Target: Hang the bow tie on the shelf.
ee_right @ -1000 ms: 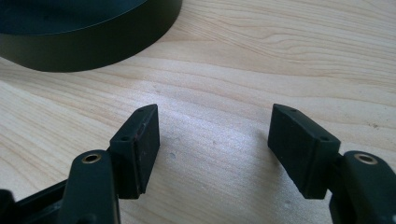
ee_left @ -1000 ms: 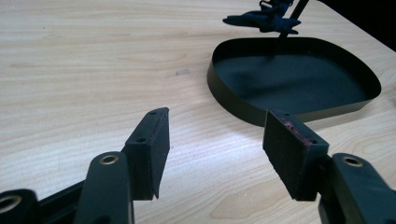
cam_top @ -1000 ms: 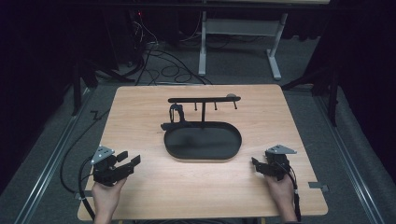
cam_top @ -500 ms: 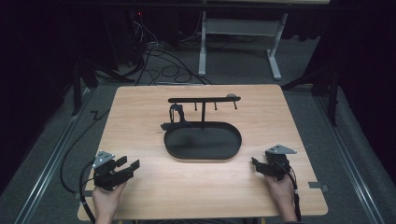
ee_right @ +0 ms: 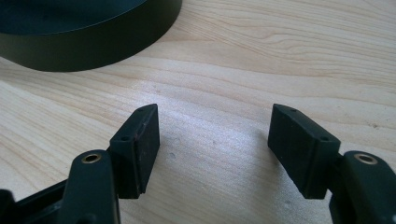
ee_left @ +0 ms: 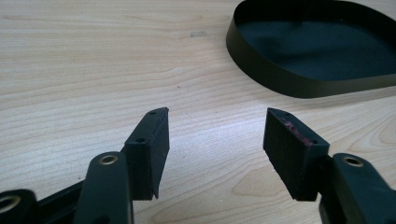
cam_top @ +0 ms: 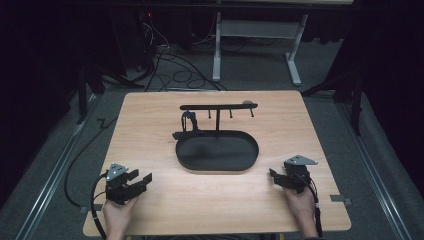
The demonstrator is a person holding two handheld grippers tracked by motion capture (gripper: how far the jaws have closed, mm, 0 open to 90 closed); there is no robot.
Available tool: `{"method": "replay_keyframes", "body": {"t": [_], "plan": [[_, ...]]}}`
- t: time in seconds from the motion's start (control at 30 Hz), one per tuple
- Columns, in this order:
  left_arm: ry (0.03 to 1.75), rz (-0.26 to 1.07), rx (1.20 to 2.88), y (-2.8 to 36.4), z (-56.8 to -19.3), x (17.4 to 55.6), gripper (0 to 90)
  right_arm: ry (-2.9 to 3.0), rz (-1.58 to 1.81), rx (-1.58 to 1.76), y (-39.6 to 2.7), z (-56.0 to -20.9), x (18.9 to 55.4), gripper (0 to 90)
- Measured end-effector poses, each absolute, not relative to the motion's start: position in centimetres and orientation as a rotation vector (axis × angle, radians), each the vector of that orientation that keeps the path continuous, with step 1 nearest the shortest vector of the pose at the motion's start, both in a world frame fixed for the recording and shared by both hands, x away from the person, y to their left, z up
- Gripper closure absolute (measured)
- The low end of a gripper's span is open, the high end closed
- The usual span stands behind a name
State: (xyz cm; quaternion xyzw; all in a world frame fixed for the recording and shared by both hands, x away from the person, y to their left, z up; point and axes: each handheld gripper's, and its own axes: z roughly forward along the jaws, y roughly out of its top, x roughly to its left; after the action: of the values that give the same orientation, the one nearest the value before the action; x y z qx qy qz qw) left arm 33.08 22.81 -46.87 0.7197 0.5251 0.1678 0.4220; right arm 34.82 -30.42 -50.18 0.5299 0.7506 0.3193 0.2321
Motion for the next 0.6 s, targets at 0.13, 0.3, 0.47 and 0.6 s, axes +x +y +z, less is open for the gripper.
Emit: {"method": "replay_keyframes", "body": {"t": [0.13,0.3,0.47,0.6], "plan": [[1.317,0.430,1.816,22.5,-47.3,33.3,41.4,2.062,0.879,1.457,-30.4,-50.2,34.8,35.6],[1.315,0.442,1.831,22.1,-47.8,33.6,41.3,2.062,0.879,1.457,-30.4,-50.2,34.8,35.6],[1.312,0.470,1.856,21.7,-48.2,33.9,40.6,2.063,0.878,1.456,-30.4,-50.2,34.8,35.6],[1.314,0.486,1.871,21.4,-48.7,34.1,40.5,2.063,0.878,1.456,-30.4,-50.2,34.8,35.6]]}}
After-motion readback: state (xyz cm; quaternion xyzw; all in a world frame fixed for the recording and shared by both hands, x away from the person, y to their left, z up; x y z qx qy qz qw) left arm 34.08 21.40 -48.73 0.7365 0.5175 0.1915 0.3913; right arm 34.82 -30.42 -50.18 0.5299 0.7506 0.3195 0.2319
